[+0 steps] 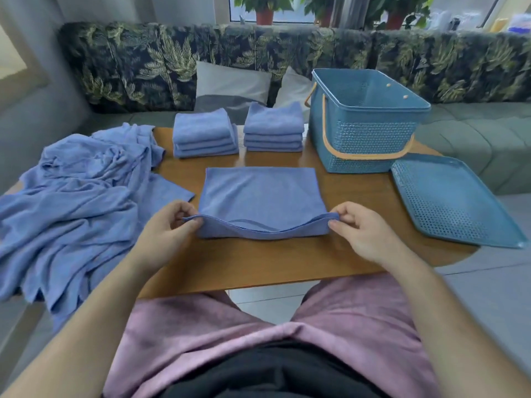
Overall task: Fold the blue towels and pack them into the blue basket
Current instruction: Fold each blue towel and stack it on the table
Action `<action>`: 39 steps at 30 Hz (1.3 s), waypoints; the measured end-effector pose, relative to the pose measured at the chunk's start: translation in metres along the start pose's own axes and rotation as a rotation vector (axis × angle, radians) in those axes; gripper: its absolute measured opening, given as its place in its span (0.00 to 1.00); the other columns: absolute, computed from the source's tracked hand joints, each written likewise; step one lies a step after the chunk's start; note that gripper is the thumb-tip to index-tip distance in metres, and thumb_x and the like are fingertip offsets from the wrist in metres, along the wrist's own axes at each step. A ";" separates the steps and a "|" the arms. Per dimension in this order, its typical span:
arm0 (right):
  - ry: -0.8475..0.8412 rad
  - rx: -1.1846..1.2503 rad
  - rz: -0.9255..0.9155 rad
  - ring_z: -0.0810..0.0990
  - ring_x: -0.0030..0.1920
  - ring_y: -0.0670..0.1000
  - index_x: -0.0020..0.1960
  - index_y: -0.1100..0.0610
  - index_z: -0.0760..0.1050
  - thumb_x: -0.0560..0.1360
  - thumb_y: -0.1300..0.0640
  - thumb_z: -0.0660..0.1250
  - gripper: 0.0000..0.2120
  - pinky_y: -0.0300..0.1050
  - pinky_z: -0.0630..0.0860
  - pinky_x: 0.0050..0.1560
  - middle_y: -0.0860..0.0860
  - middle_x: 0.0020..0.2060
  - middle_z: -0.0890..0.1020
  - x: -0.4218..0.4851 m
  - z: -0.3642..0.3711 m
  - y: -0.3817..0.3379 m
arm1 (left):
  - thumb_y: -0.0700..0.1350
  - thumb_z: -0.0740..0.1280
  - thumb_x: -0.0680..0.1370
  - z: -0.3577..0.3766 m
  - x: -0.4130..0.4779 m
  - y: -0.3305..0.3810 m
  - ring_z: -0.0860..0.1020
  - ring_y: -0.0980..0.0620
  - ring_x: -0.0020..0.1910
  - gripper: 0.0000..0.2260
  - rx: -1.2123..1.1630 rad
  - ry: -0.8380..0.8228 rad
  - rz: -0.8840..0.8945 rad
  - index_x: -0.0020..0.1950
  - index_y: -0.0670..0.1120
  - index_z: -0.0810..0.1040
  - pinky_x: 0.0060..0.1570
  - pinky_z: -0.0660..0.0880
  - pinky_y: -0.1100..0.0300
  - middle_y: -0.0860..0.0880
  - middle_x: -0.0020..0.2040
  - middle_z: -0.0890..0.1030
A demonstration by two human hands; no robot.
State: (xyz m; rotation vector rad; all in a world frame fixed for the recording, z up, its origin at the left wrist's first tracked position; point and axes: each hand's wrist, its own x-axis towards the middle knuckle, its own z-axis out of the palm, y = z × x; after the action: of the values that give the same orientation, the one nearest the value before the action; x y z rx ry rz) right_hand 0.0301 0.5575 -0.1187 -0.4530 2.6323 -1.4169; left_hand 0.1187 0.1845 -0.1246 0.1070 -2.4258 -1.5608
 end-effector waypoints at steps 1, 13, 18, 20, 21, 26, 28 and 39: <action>-0.006 0.028 0.007 0.78 0.40 0.45 0.47 0.51 0.78 0.80 0.59 0.69 0.04 0.45 0.71 0.45 0.51 0.42 0.86 0.000 -0.003 0.001 | 0.42 0.73 0.76 -0.001 0.000 -0.003 0.73 0.58 0.35 0.09 -0.023 -0.016 -0.010 0.47 0.38 0.76 0.38 0.69 0.65 0.55 0.34 0.76; 0.125 0.128 0.070 0.83 0.41 0.49 0.49 0.55 0.81 0.80 0.57 0.69 0.03 0.49 0.77 0.50 0.50 0.41 0.87 0.028 -0.013 -0.010 | 0.49 0.72 0.78 0.004 0.034 0.006 0.78 0.55 0.43 0.05 -0.078 0.151 -0.111 0.49 0.48 0.81 0.47 0.73 0.57 0.51 0.42 0.81; 0.232 -0.053 0.113 0.80 0.35 0.50 0.44 0.53 0.79 0.78 0.52 0.70 0.06 0.47 0.73 0.40 0.49 0.34 0.84 0.070 0.001 -0.003 | 0.48 0.72 0.78 0.018 0.078 -0.007 0.79 0.54 0.43 0.06 0.060 0.233 -0.161 0.48 0.46 0.80 0.43 0.73 0.60 0.51 0.44 0.82; 0.254 -0.110 0.128 0.78 0.35 0.47 0.45 0.53 0.78 0.78 0.51 0.70 0.07 0.44 0.70 0.38 0.48 0.35 0.83 0.083 0.008 0.002 | 0.48 0.73 0.78 0.023 0.091 -0.018 0.78 0.53 0.43 0.08 0.101 0.258 -0.186 0.49 0.44 0.80 0.42 0.72 0.62 0.51 0.43 0.81; 0.249 -0.141 0.141 0.78 0.37 0.47 0.45 0.53 0.78 0.79 0.50 0.69 0.07 0.44 0.70 0.37 0.48 0.37 0.83 0.088 0.012 0.006 | 0.47 0.73 0.78 0.025 0.095 -0.022 0.78 0.53 0.44 0.08 0.126 0.259 -0.201 0.50 0.43 0.80 0.41 0.71 0.63 0.52 0.42 0.80; 0.279 -0.315 0.200 0.80 0.43 0.52 0.43 0.52 0.77 0.79 0.47 0.68 0.10 0.45 0.69 0.39 0.45 0.37 0.80 0.100 0.027 0.023 | 0.50 0.74 0.76 0.029 0.100 -0.039 0.79 0.49 0.46 0.10 0.270 0.258 -0.243 0.48 0.44 0.80 0.40 0.70 0.61 0.50 0.42 0.81; 0.279 -0.337 0.225 0.81 0.47 0.53 0.44 0.51 0.76 0.78 0.46 0.67 0.09 0.45 0.70 0.41 0.45 0.40 0.80 0.103 0.028 0.020 | 0.51 0.75 0.75 0.028 0.102 -0.034 0.79 0.49 0.46 0.12 0.307 0.250 -0.257 0.48 0.44 0.79 0.37 0.69 0.62 0.50 0.42 0.80; 0.092 -0.618 -0.172 0.63 0.77 0.57 0.73 0.53 0.71 0.82 0.51 0.47 0.24 0.55 0.60 0.76 0.51 0.73 0.73 0.068 0.121 -0.043 | 0.50 0.56 0.83 0.132 0.066 0.013 0.72 0.47 0.70 0.19 0.652 -0.131 0.237 0.70 0.47 0.75 0.67 0.70 0.46 0.48 0.70 0.76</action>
State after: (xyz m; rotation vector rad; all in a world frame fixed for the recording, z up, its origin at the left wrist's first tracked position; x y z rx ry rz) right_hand 0.0038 0.4175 -0.1473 -0.6971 3.1408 -0.6282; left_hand 0.0233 0.2935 -0.1534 -0.1644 -2.8275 -0.6581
